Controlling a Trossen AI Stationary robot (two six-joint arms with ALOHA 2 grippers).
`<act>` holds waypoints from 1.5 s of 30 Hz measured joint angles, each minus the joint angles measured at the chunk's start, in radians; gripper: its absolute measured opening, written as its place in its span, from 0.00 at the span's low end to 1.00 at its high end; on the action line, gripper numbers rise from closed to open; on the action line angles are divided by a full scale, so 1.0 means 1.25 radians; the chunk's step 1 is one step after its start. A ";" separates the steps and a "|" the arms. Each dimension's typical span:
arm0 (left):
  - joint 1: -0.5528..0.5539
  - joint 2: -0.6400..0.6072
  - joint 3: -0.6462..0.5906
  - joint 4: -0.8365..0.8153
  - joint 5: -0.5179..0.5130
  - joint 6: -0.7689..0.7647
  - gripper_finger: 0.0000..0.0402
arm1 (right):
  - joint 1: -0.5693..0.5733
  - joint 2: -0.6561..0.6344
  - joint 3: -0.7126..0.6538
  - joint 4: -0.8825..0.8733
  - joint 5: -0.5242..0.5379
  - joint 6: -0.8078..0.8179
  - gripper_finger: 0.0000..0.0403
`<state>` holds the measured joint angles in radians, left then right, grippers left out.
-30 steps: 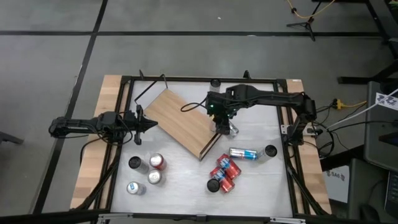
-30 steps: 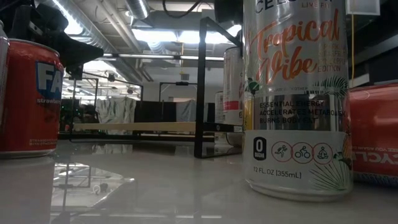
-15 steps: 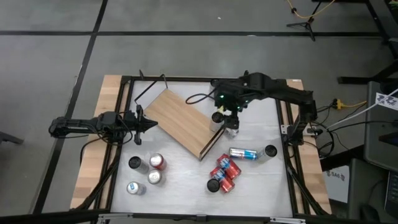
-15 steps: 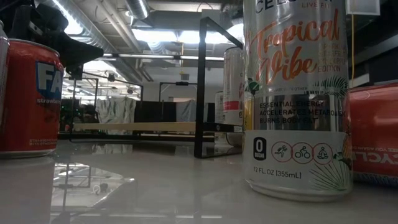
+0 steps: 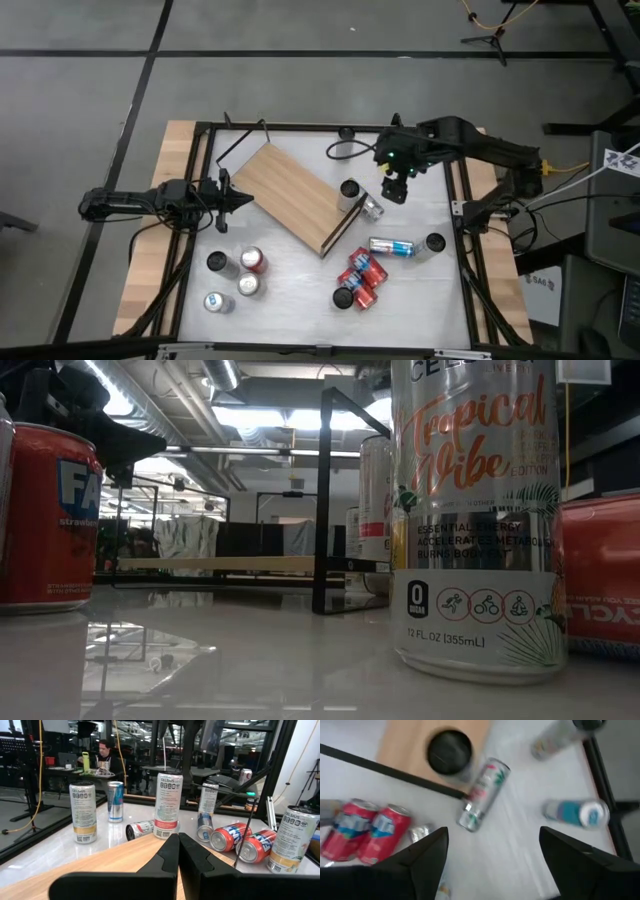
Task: Place canned beverage on shelf
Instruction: Put the top white-pink soda can on the shelf aligned with the other white-pink soda can
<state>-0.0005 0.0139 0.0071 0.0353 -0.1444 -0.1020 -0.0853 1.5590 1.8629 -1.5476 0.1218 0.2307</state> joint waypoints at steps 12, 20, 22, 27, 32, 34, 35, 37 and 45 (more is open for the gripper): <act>0.000 0.000 0.000 0.000 0.000 0.000 0.00 | 0.000 -0.158 -0.409 0.228 -0.012 0.133 0.76; 0.000 0.000 0.000 0.000 0.000 0.000 0.00 | 0.000 -0.161 -0.578 0.415 -0.071 0.151 0.76; 0.000 0.000 0.000 0.000 0.000 0.000 0.00 | 0.000 -0.160 -0.608 0.450 -0.070 0.151 0.76; 0.000 0.000 0.000 0.000 0.000 0.000 0.00 | 0.000 -0.160 -0.665 0.534 -0.069 0.151 0.76; 0.000 0.000 0.000 0.000 0.000 0.000 0.00 | 0.000 -0.160 -0.720 0.598 -0.069 0.151 0.76; 0.000 0.000 0.000 0.000 0.000 0.000 0.00 | 0.000 -0.160 -0.746 0.626 -0.069 0.151 0.76; 0.000 0.000 0.000 0.000 0.000 0.000 0.00 | 0.000 -0.160 -0.761 0.643 -0.070 0.151 0.76; 0.000 0.000 0.000 0.000 0.000 0.000 0.00 | 0.000 -0.160 -0.787 0.670 -0.070 0.156 0.76; 0.000 0.000 0.000 0.000 0.000 0.000 0.00 | 0.000 -0.160 -0.849 0.783 -0.070 0.179 0.76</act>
<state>-0.0005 0.0139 0.0074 0.0353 -0.1444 -0.1020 -0.0853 1.3590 0.8022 -0.5691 0.0341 0.4548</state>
